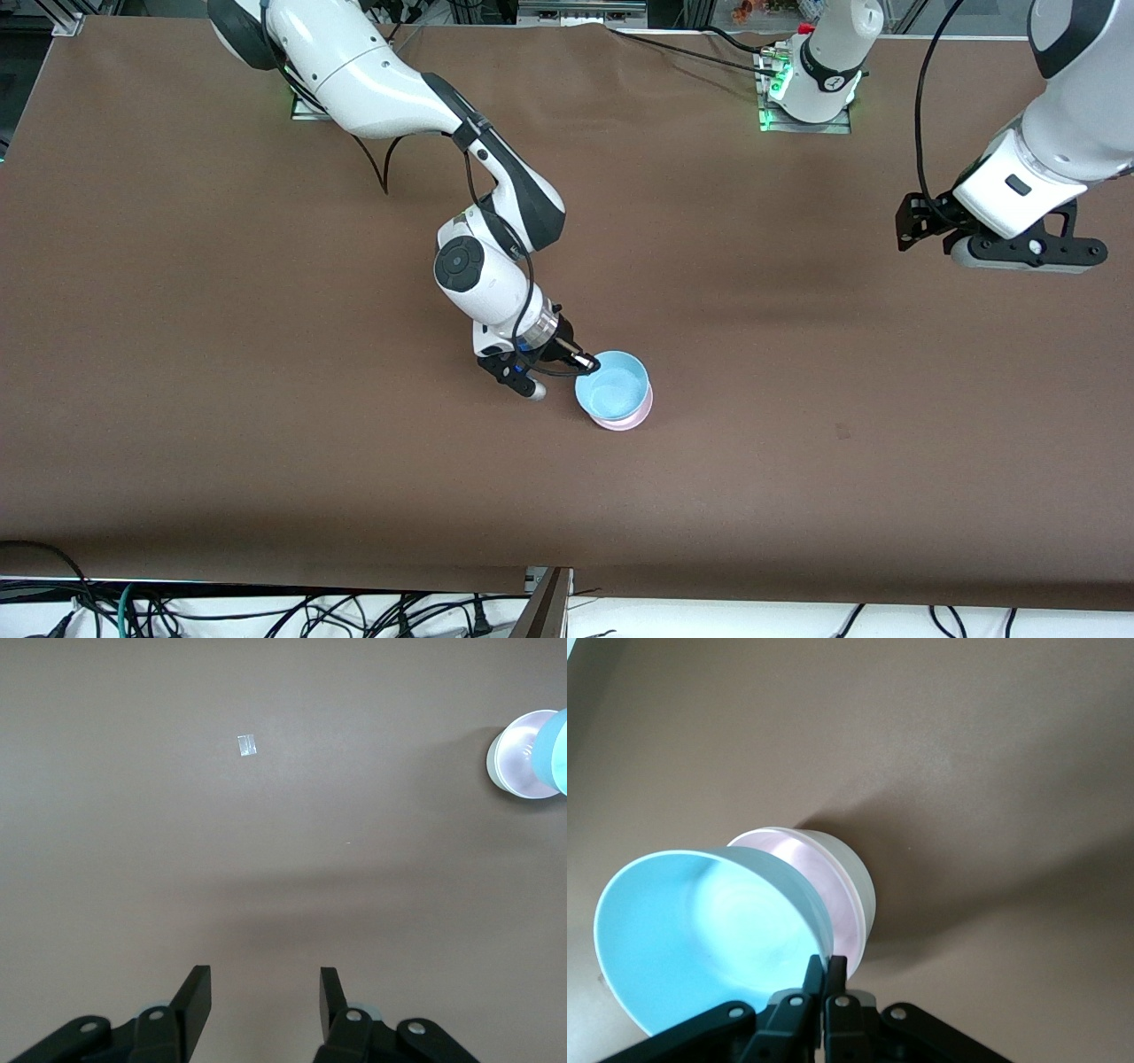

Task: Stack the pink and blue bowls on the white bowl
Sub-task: 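Lower the blue bowl into the pink bowl and open the right gripper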

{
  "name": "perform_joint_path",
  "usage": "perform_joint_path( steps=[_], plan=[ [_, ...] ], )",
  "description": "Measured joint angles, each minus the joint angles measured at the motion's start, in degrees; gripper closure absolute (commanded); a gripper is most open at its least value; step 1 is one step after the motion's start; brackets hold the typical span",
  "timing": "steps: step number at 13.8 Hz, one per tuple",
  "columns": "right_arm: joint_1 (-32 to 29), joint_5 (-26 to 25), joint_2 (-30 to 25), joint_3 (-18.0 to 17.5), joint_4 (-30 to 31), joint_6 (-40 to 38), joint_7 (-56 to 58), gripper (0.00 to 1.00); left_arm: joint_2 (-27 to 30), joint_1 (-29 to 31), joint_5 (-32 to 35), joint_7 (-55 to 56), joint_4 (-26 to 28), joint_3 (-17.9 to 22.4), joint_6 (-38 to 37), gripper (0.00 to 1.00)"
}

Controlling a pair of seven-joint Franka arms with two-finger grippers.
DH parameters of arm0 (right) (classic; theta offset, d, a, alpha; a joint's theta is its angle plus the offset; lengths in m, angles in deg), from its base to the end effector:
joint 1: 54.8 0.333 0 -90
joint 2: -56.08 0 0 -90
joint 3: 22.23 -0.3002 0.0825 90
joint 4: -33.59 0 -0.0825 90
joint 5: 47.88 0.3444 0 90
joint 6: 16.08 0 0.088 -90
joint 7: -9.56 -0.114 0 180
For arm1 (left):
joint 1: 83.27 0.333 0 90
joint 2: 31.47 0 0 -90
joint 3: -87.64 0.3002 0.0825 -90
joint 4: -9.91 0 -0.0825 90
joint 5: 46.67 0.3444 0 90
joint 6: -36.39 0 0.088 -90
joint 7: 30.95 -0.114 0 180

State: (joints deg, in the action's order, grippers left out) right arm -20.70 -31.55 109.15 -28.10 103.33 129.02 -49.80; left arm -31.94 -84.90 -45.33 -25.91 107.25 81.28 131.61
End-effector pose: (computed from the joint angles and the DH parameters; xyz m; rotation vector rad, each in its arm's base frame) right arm 0.5902 0.4602 0.2598 -2.5479 0.7858 -0.0507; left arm 0.5154 -0.0697 0.5496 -3.1124 0.0843 0.0659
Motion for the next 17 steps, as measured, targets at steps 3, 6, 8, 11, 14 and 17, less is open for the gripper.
perform_joint_path(
  steps=[3,6,8,11,14,17],
  plan=[
    [0.4,-1.05,0.94,0.04,-0.05,0.88,0.0,1.0,0.63,-0.01,0.0,0.0,1.76,-0.2,1.36,0.0],
    [0.48,-1.14,1.4,0.14,-0.18,1.01,0.0,1.0,0.65,0.0,0.0,0.0,1.78,-0.27,1.8,0.0],
    [0.52,-1.19,1.48,0.22,-0.18,1.02,0.0,1.0,0.62,0.01,0.0,0.0,1.6,-0.23,2.27,0.0],
    [0.91,-1.45,1.63,0.51,-0.18,1.02,0.0,1.0,-0.26,0.01,0.0,0.0,-0.07,-0.23,2.55,0.0],
    [1.41,-1.47,1.9,0.78,-0.18,1.13,0.0,1.0,-1.77,0.01,0.0,0.0,-1.74,-0.23,2.51,0.0],
    [1.72,-1.48,2.11,0.79,-0.18,1.17,0.0,1.0,-2.26,0.01,0.0,0.0,-2.0,-0.23,2.43,0.0]
  ],
)
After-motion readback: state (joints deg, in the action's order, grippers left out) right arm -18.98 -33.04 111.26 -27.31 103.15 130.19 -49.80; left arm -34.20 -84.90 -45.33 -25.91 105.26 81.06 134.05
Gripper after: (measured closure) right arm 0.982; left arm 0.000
